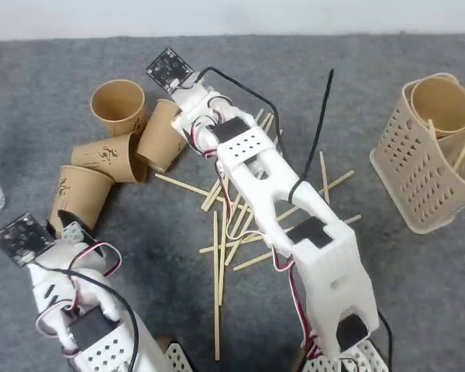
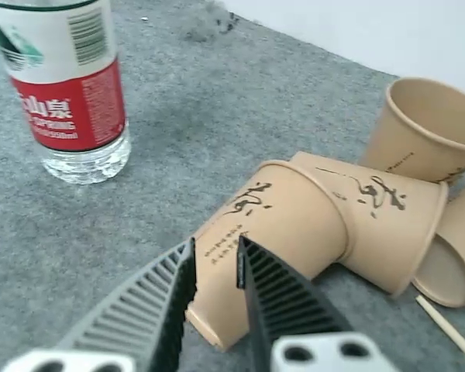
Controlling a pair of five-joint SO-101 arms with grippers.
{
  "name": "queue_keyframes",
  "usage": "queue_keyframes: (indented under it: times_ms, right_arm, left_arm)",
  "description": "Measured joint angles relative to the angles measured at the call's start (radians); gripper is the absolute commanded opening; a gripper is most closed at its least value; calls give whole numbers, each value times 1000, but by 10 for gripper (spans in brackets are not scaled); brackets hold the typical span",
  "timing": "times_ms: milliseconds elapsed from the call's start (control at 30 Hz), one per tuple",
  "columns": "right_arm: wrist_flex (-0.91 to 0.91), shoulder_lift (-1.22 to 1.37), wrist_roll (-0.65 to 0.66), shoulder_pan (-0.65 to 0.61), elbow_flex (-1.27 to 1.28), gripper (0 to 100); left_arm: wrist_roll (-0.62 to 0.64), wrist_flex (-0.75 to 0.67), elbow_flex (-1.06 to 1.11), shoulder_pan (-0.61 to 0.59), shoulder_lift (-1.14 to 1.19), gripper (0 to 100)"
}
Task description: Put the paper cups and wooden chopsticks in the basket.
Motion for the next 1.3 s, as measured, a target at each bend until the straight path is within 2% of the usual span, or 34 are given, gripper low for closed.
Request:
queue_keyframes:
  times_ms: [267,433,633,767,967,1100,1300]
  right_arm:
    - [-316,95,0,49,0,122]
    - [-419,164,0,48,-3,121]
    - [-439,305,58,55,-104,121]
    - [-299,353,9,55,-222,121]
    - [69,365,-153,49,-436,122]
    - [298,365,-169,37,-568,122]
    - [480,365,-169,31,-690,122]
  left_arm:
    - [0,0,0,3,0,87]
    - [0,0,0,3,0,87]
    - [0,0,0,3,0,87]
    - [0,0,0,5,-2,87]
    - [0,0,0,37,-2,87]
    - [0,0,0,40,-2,87]
    - [0,0,0,41,-2,87]
